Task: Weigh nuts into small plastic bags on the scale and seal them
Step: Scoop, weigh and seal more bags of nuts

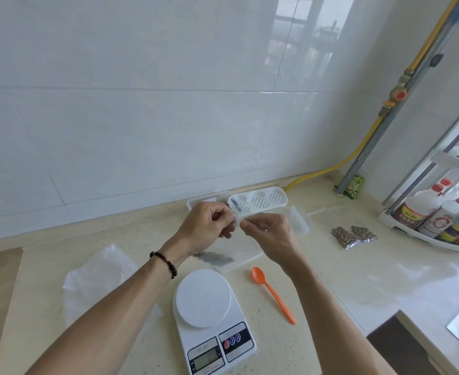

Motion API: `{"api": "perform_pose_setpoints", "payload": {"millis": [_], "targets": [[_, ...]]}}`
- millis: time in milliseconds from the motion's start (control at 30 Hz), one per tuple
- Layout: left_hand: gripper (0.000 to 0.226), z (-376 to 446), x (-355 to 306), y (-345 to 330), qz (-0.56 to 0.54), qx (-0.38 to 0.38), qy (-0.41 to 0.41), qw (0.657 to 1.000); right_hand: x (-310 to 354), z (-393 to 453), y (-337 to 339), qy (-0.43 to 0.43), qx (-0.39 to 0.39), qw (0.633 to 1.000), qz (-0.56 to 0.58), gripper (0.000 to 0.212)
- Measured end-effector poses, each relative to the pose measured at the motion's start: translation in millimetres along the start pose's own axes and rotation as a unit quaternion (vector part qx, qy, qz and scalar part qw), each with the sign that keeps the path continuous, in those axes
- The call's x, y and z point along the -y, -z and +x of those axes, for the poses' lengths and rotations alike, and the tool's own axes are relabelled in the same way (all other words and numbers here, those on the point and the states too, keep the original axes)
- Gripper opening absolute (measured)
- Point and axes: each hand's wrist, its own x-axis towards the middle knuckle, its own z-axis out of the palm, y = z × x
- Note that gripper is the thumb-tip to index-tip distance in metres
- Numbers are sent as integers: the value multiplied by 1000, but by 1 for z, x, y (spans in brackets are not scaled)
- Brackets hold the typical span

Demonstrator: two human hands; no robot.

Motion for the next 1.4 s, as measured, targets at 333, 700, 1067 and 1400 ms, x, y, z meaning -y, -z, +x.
{"api": "perform_pose_setpoints", "payload": {"millis": [333,700,1067,1400], "targets": [[19,21,-6,-16,-27,46,20,998,-3,14,19,-3,-34,995,-92,20],[20,61,1,-50,-79,48,34,995,-48,30,73,-88,-52,995,22,15],[21,154,-3,-136,-24,8,71,997,-116,119,151,-70,20,990,121,25],[15,253,-2,-252,-134,-80,122,980,-251,165,244,-158,123,980,-6,23]]}}
